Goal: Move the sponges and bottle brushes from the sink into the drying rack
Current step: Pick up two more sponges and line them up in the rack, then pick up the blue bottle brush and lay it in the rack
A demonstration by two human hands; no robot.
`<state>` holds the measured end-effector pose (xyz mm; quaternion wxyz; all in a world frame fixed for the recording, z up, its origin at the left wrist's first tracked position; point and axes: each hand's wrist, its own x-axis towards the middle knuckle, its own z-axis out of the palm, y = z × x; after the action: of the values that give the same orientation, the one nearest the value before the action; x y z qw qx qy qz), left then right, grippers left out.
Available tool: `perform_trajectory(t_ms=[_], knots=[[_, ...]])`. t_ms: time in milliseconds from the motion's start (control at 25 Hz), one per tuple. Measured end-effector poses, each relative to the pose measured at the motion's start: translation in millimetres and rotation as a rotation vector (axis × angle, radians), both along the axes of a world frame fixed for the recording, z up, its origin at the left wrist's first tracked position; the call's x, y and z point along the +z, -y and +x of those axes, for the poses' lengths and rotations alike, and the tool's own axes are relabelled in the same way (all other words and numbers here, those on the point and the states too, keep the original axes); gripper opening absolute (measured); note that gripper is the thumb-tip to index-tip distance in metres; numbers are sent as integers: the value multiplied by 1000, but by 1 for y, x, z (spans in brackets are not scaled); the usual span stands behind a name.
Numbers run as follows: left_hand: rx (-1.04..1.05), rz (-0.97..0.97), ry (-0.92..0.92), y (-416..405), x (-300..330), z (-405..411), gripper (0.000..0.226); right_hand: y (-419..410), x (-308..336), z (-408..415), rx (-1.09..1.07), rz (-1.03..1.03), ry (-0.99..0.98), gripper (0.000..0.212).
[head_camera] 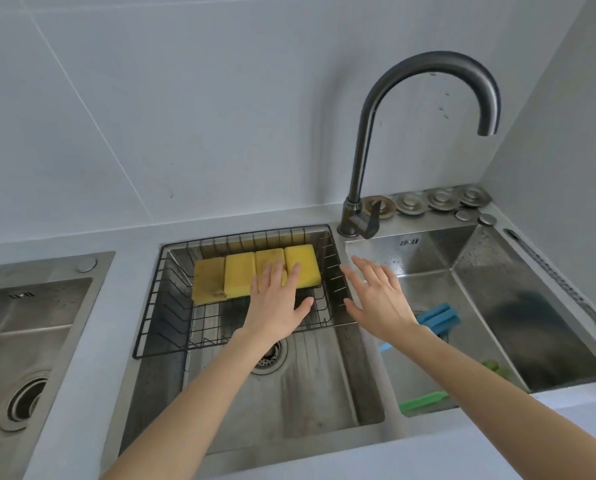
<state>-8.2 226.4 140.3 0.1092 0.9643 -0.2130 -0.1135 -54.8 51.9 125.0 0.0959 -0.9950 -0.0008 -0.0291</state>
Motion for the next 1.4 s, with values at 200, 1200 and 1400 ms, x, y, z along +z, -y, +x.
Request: perform_trajectory(t_ms=[200, 1200, 1400], knots=[[-41, -1, -46, 45, -6, -19, 63, 42, -5, -27, -55, 41, -58, 56], [10, 26, -350, 220, -91, -40, 57, 213, -94, -26, 48, 44, -438, 65], [41, 80, -481, 231, -120, -32, 57, 226, -116, -15, 80, 34, -510, 66]])
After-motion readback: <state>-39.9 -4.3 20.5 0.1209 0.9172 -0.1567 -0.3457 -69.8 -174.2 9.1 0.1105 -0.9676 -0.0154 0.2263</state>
